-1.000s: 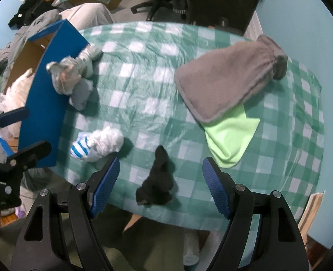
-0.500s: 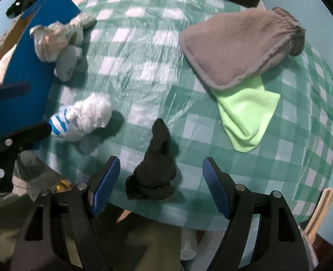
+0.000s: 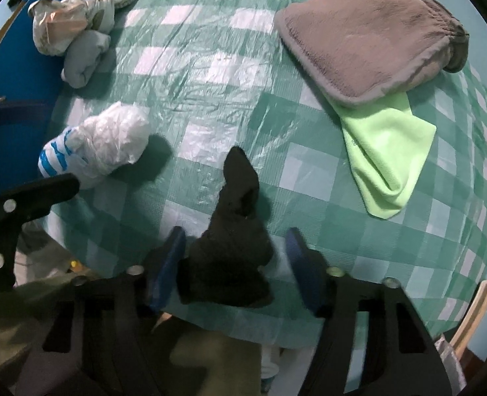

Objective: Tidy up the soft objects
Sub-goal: 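Grasp the white-and-blue wrapped sock with left tool while right tool grasps black sock, then carry the wrapped sock and black sock over the cardboard box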

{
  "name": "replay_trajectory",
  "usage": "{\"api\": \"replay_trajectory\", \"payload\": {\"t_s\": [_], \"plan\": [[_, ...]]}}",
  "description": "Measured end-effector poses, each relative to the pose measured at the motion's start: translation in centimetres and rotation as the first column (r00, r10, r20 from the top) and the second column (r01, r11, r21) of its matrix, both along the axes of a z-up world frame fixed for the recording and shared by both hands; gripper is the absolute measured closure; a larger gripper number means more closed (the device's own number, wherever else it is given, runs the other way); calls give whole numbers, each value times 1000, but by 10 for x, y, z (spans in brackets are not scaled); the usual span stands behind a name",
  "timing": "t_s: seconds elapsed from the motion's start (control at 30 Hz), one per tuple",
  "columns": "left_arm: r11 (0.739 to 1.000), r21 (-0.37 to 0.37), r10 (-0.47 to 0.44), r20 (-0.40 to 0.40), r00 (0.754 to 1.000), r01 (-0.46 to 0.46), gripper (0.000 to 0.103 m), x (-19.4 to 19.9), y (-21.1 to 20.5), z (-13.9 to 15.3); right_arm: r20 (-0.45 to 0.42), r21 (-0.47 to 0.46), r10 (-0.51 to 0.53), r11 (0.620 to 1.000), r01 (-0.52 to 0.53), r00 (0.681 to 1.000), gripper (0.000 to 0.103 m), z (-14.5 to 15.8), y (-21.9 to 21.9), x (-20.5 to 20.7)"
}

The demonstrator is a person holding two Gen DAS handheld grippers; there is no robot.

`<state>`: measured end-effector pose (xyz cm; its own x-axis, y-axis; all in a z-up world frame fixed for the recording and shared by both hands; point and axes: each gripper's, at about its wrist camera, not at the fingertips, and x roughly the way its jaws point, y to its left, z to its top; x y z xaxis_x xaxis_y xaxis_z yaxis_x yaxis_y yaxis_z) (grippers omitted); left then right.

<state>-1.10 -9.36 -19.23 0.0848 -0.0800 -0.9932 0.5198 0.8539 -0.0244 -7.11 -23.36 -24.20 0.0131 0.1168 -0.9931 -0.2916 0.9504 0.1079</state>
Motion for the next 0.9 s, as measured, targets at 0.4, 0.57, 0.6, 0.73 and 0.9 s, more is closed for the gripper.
{"api": "replay_trajectory", "payload": {"t_s": [0.4, 0.57, 0.6, 0.73, 0.9], "plan": [[999, 15, -50, 4, 999, 50, 22, 3, -25, -14, 38, -3, 19, 1000, -19, 999, 60, 8, -12, 4], [996, 37, -76, 3, 997, 76, 45, -1, -26, -21, 51, 3, 5, 1000, -6, 999, 60, 16, -24, 10], [996, 41, -76, 0, 997, 76, 50, -2, -26, -23, 53, 3, 6, 1000, -6, 999, 60, 17, -26, 11], [998, 27, -61, -7, 998, 61, 59, -4, -22, -25, 63, 1, 10, 1000, -11, 998, 60, 24, -32, 16], [999, 28, -40, 19, 999, 40, 61, -4, -12, -17, 71, -5, 22, 1000, -22, 997, 60, 38, -40, 25]]}}
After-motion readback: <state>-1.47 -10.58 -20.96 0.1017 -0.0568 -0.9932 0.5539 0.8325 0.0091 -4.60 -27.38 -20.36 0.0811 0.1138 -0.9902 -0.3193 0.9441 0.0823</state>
